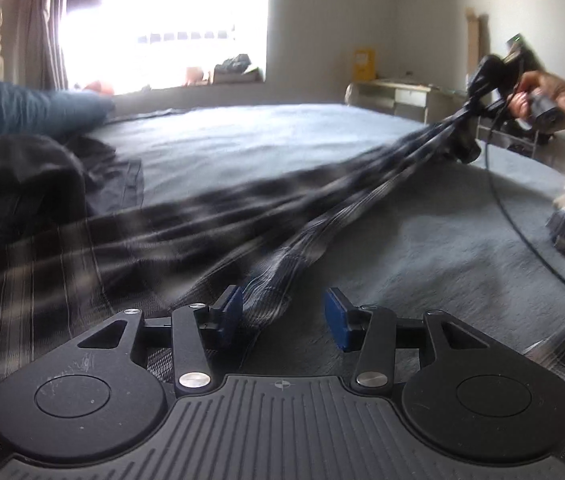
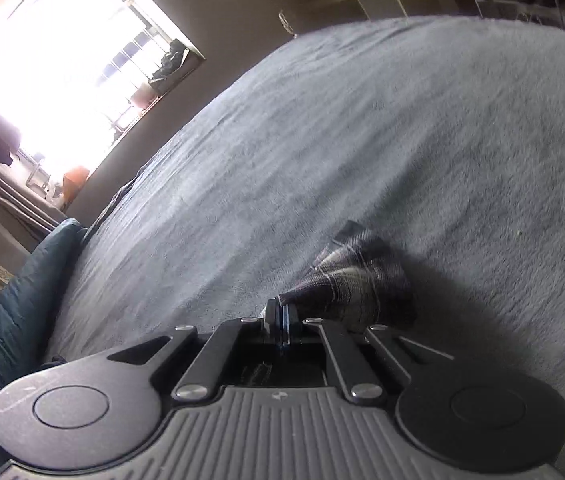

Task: Fold clothes

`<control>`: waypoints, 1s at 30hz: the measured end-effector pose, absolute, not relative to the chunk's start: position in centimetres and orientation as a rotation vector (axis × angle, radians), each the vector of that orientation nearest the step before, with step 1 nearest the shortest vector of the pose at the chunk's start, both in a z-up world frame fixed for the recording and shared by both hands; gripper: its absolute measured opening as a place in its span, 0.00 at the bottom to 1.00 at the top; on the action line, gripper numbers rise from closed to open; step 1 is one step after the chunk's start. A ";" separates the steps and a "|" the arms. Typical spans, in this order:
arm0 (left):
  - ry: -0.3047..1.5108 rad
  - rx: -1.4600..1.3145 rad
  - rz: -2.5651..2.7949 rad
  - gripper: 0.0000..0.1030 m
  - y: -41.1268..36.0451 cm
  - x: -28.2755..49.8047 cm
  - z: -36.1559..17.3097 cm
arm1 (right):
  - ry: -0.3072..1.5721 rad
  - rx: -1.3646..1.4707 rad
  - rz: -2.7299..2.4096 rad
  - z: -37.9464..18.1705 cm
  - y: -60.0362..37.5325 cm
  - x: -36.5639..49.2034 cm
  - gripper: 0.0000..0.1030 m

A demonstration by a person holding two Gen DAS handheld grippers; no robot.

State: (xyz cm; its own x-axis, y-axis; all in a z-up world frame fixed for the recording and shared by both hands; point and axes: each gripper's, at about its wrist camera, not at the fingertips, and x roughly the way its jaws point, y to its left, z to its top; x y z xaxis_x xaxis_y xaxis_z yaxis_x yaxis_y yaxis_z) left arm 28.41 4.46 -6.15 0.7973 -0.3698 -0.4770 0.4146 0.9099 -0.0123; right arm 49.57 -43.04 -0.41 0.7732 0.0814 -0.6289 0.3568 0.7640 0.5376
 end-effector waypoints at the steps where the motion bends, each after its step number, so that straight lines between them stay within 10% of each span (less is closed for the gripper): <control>1: 0.507 0.090 -0.412 0.39 4.6 28.6 -6.2 | 0.702 0.678 -0.181 -0.4 -43.1 49.6 0.02; 6: 0.502 0.041 -0.409 0.03 5.7 28.8 -6.1 | 0.789 0.645 -0.246 -1.4 -43.6 49.0 0.02; 20: 0.432 -0.020 -0.663 0.01 8.6 28.6 -5.0 | 1.023 0.729 -0.141 -3.8 -41.8 44.8 0.34; 30: 0.371 -0.093 -0.695 0.01 10.1 28.4 -4.6 | 0.977 0.871 -0.125 -8.3 -40.1 46.3 0.23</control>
